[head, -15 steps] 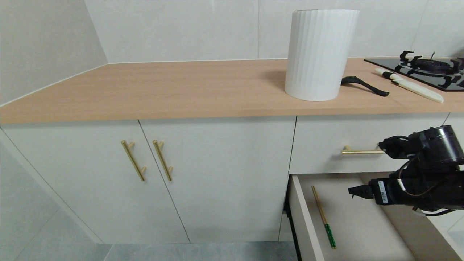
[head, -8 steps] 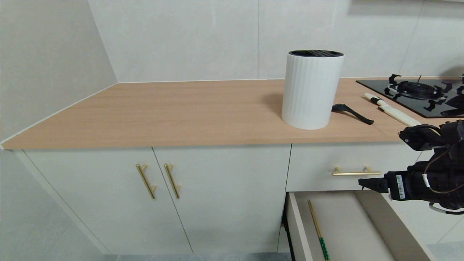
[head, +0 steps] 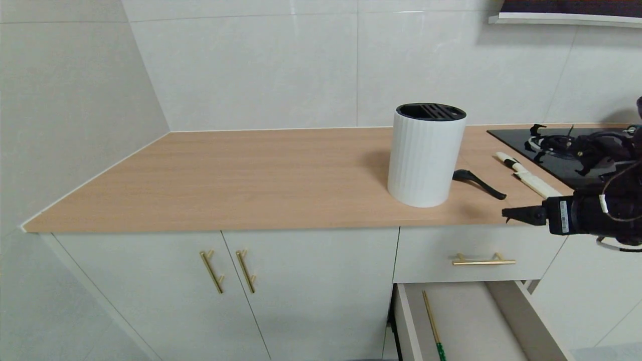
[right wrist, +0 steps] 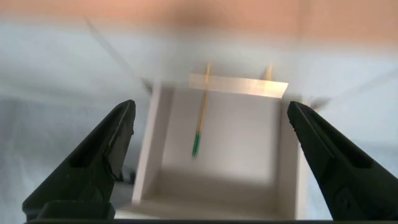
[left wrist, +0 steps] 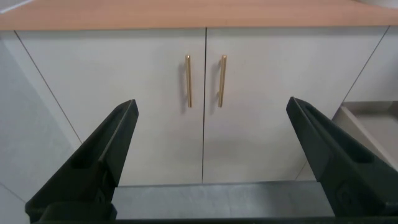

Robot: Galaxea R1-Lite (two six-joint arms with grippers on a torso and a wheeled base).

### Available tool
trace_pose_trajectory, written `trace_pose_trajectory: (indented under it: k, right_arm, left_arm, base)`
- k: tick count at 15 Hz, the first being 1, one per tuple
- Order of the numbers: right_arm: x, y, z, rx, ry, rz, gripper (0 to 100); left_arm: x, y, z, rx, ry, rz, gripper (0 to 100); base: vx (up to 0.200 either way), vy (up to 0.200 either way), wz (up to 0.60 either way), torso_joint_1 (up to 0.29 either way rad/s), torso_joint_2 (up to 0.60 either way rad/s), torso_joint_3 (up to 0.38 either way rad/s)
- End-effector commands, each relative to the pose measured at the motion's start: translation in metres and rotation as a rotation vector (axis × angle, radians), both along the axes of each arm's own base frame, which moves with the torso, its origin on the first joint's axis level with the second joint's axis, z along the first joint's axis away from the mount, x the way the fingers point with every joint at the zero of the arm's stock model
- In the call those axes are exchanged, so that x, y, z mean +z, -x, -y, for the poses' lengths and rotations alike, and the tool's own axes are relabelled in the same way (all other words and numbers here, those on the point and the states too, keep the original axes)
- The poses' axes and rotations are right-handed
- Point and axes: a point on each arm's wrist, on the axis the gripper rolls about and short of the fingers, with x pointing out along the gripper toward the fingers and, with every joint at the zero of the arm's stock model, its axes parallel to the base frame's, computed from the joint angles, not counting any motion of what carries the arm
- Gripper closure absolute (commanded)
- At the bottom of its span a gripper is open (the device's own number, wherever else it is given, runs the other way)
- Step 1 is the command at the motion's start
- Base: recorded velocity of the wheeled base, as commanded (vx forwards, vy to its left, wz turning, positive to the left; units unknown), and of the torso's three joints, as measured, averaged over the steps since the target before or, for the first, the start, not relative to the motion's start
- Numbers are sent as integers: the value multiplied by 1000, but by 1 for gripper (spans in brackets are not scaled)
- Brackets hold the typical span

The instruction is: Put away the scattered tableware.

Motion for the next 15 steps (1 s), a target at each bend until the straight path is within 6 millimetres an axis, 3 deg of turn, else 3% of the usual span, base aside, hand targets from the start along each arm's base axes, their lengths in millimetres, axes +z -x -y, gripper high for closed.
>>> trace_pose_trajectory:
  k: [1, 3, 5, 8, 10, 15]
  right_arm:
    - [8, -45, 23, -11, 11, 32, 0]
    - [1, -84, 39, 18, 62, 43, 0]
    - [-8, -107, 44, 46, 64, 35, 0]
    - [-44, -148, 45, 65, 70, -20, 0]
    - [-61, -165, 46, 66, 73, 31, 0]
    - [-73, -175, 41, 81, 72, 65, 0]
  left_arm:
    - [0, 0, 0, 0, 0, -1, 0]
    - [0, 0, 0, 0, 0, -1, 0]
    - [0, 0, 0, 0, 0, -1, 0]
    - [0, 0, 0, 0, 0, -1, 0]
    - [0, 0, 0, 0, 0, -1, 0]
    - [0, 0, 0, 0, 0, -1, 0]
  base:
    - [0, 0, 0, 51, -129, -80]
    - [0, 0, 0, 13, -40, -25]
    - [0, 0, 0, 0, 0, 0]
    - [0, 0, 0, 0, 0, 0]
    - [0, 0, 0, 0, 0, 0]
    - [0, 0, 0, 0, 0, 0]
